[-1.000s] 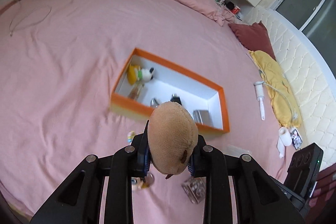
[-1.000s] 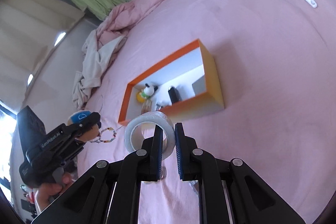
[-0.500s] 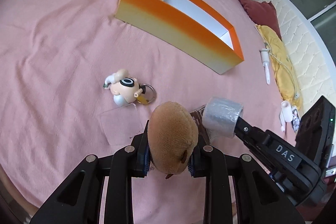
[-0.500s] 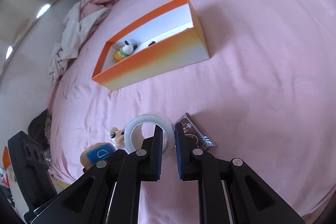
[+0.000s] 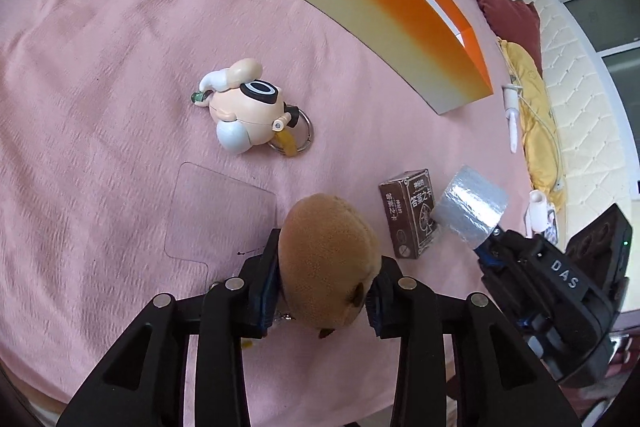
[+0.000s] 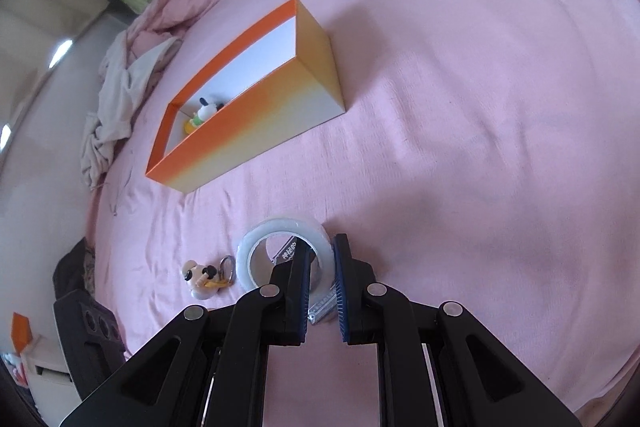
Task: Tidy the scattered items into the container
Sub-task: 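Carry the tape roll and plush ball out and release them on the bedspread, then grasp the black bottle with the right gripper while the left grasps the glass perfume bottle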
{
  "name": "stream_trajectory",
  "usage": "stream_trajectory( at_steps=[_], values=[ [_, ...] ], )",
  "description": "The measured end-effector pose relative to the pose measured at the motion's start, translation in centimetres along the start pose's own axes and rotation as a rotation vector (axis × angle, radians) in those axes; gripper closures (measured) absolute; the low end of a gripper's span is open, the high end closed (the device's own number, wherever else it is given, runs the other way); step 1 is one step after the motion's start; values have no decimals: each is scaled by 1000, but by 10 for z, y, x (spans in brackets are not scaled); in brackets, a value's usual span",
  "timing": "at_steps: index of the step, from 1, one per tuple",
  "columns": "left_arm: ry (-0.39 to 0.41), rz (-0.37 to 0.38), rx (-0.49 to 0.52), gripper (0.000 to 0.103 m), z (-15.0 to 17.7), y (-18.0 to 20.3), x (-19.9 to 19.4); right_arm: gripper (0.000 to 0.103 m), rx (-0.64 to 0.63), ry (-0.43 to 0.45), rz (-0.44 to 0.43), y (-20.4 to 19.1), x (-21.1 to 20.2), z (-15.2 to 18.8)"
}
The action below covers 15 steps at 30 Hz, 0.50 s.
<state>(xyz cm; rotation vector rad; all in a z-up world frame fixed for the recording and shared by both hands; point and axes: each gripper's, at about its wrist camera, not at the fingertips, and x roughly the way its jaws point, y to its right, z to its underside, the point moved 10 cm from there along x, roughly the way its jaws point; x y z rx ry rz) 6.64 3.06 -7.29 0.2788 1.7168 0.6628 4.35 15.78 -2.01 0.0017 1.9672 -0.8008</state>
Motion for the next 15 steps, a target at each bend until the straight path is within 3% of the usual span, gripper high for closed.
stream_trajectory(
  at_steps=[3, 6, 11, 15],
  values=[
    [31, -9, -31, 50, -5, 3, -9, 85, 29, 0, 10, 9, 4, 0],
    [122, -66, -12, 36, -18, 8, -25, 75, 31, 1, 47, 16, 4, -2],
    [244, -154, 56, 33, -34, 13, -53, 56, 33, 45, 137, 31, -6, -11],
    [283, -112, 10, 33, -42, 8, -65, 54, 64, 85, 95, 35, -19, -21]
  ],
)
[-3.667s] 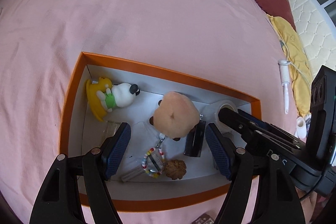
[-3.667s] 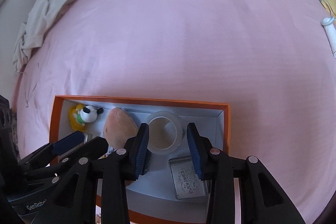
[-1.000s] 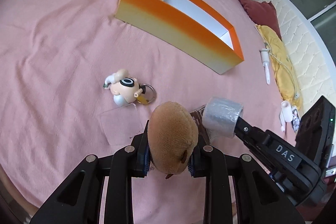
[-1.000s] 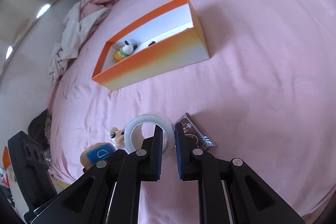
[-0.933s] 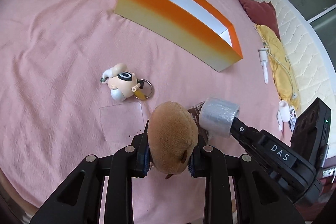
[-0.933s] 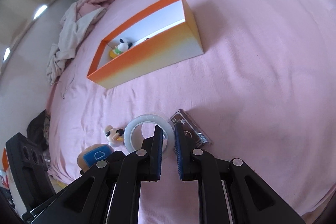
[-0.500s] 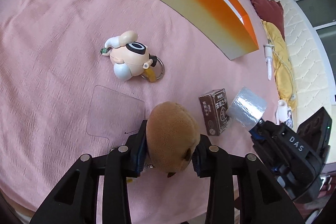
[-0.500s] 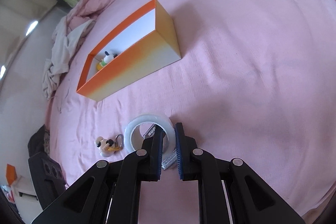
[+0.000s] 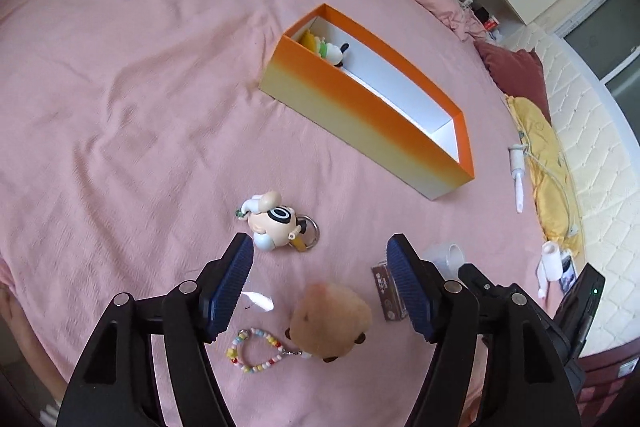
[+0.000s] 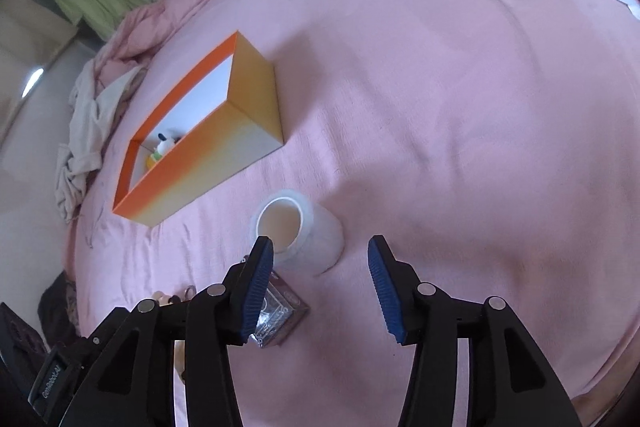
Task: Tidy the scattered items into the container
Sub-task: 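Grasp the black bottle with the right gripper while the left grasps the glass perfume bottle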
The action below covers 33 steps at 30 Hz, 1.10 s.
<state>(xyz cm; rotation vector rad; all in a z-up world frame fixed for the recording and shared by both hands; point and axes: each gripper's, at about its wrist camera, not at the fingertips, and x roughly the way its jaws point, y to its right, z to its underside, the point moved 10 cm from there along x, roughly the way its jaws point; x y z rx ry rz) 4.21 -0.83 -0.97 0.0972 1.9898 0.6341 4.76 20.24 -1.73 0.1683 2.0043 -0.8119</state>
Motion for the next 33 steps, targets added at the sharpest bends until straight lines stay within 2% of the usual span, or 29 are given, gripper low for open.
stream_trajectory(
  at_steps=[5, 7, 10, 14, 17, 22, 28, 30, 33],
  values=[
    [16, 27, -65, 33, -10, -7, -3, 54, -7, 34, -63, -8, -15, -12],
    [57, 22, -99, 33, -16, -11, -8, 54, -32, 37, -90, -20, -21, -15],
    [118, 15, -155, 33, -27, -22, -17, 54, -101, 17, -138, -52, -25, -24],
    [106, 38, -181, 33, -35, -30, -16, 54, -265, -26, -170, -114, -19, -46],
    [105, 26, -184, 33, -38, -36, -13, 54, -341, -74, -140, -148, -1, -67],
    [82, 24, -196, 33, -39, -43, 3, 54, -491, -228, 18, -180, 70, -84],
    [57, 14, -215, 33, -40, -53, 21, 54, -620, -322, 205, -171, 147, -78],
    [53, 14, -225, 33, -42, -56, 24, 55, -614, -341, 204, -167, 164, -74],
    [54, 15, -237, 33, -44, -60, 26, 66, -628, -357, 221, -162, 178, -67]
  ],
)
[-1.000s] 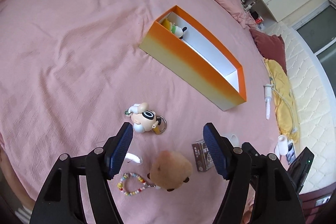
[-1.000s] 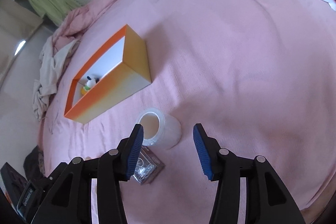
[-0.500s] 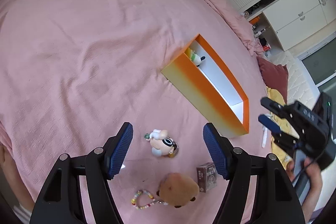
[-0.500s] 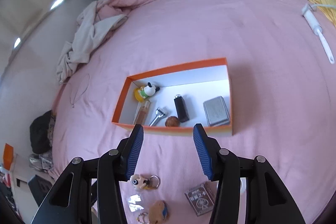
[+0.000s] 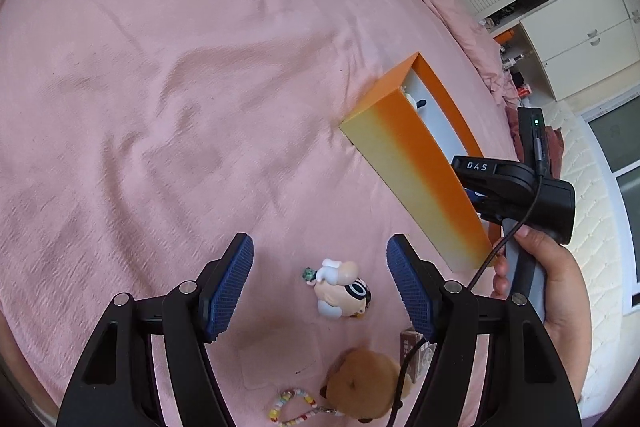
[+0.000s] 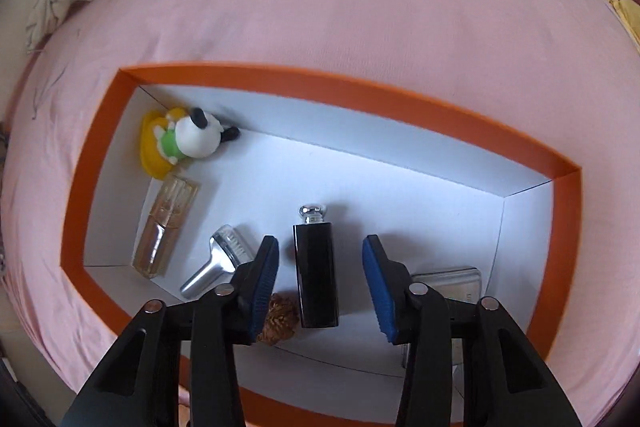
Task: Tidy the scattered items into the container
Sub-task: 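Grasp the black bottle with the right gripper while the left grasps the glass perfume bottle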
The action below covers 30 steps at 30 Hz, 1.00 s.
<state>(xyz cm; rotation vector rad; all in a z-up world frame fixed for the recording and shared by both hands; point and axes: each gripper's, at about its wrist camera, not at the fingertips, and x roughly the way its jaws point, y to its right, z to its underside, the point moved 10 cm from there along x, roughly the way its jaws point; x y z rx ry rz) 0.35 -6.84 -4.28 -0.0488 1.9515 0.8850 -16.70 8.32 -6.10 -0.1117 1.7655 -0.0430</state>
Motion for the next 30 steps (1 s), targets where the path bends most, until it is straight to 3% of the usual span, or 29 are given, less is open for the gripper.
stream_trajectory(
  at_steps=[2, 6, 12, 16, 20, 22, 25, 30],
  values=[
    [3, 5, -1, 33, -1, 1, -1, 83, -19, 18, 40, 1, -1, 0],
    [7, 16, 21, 33, -2, 9, -5, 85, 2, 57, 19, 4, -5, 3],
    [-50, 83, 83, 33, -19, 53, -13, 85, 143, 226, -225, 11, -57, 8],
    [-89, 89, 314, 33, -55, 126, -13, 85, 218, 363, -341, 30, -121, 22],
    [-248, -98, 583, 33, -79, 172, 45, 85, 253, 457, -366, 55, -177, 36],
    [-257, -230, 705, 33, -89, 177, 76, 85, 284, 490, -356, 70, -193, 41],
    [-327, -394, 849, 33, -87, 164, 114, 85, 341, 508, -423, 85, -200, 53],
    [-441, -446, 736, 33, -75, 133, 143, 85, 377, 509, -462, 94, -204, 57]
  ],
)
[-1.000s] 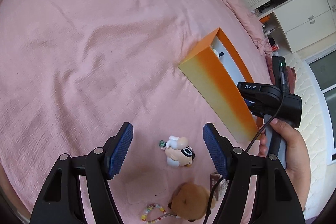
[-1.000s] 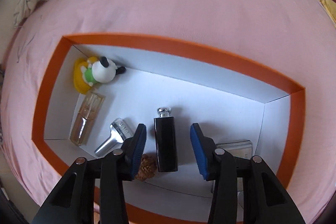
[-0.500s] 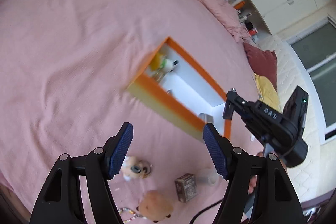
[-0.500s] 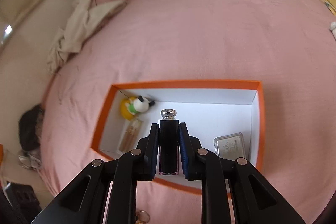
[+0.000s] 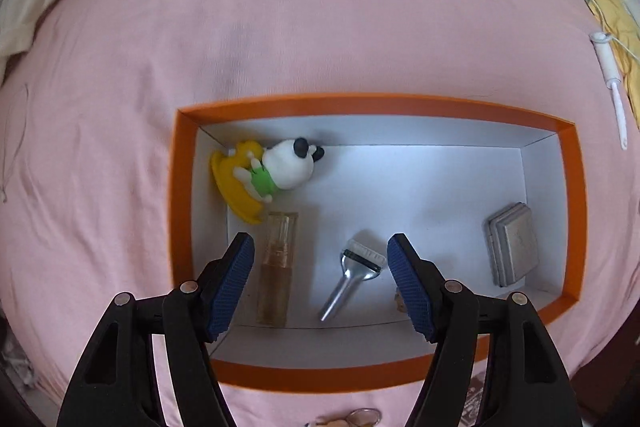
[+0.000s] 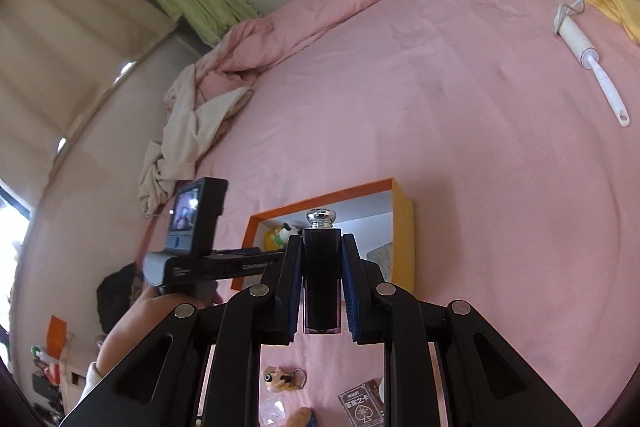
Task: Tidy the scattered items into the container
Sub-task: 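Grasp the black bottle with the right gripper while the left grasps the glass perfume bottle, then lift both bottles out and release them on the bedspread beside the box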
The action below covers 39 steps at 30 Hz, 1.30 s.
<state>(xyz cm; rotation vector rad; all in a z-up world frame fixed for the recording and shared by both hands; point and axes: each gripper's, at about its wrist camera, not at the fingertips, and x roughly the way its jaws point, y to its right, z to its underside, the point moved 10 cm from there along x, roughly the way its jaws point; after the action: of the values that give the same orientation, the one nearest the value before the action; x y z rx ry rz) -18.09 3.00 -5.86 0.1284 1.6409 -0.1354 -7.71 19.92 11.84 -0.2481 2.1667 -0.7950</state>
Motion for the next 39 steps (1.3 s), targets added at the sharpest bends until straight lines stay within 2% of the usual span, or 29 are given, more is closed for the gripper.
stream_trajectory(
  at_steps=[2, 3, 4, 5, 6, 8, 12, 16, 18, 22, 25, 29, 31, 34, 37, 39],
  values=[
    [11, -51, 18, 35, 2, -3, 5, 85, 7, 3, -5, 3, -5, 0],
    [25, -49, 24, 48, 1, -3, 4, 85, 7, 8, -8, 3, -5, -1],
    [33, -49, 22, 53, 1, -5, 3, 85, 5, 9, -11, 2, -7, 0],
    [40, -58, 19, 72, 0, -9, 1, 85, 2, 8, -13, 3, -9, 3],
    [41, -60, 12, 85, 0, -14, 0, 85, 0, 7, -14, 3, -10, 5],
    [34, -6, 1, 85, 2, -18, -1, 85, 1, 1, -12, 6, -8, 8],
    [52, 23, 19, 85, 6, -12, -12, 85, 1, -17, -9, 9, -2, 16],
    [135, 161, -28, 85, 11, 0, -50, 85, -9, -37, 0, 6, 6, 22],
    [211, 169, -20, 85, 15, 4, -80, 85, -9, -41, 3, 3, 8, 25],
    [382, 113, 9, 85, 38, 5, -144, 85, -12, -40, -2, -10, 6, 33],
    [466, 83, -55, 85, 63, -10, -163, 85, -34, -43, 5, -23, 4, 44],
    [449, 149, -184, 84, 118, -16, -132, 85, -56, -85, 32, -31, 8, 75],
    [394, 191, -208, 84, 145, -2, -94, 85, -56, -115, 45, -29, 13, 97],
    [308, 204, -244, 84, 179, 12, -48, 85, -61, -182, 91, -19, 27, 133],
    [289, 234, -270, 84, 195, 13, -36, 85, -69, -243, 146, -4, 40, 167],
    [283, 253, -283, 84, 204, 14, -31, 85, -47, -269, 146, 4, 48, 179]
  ],
)
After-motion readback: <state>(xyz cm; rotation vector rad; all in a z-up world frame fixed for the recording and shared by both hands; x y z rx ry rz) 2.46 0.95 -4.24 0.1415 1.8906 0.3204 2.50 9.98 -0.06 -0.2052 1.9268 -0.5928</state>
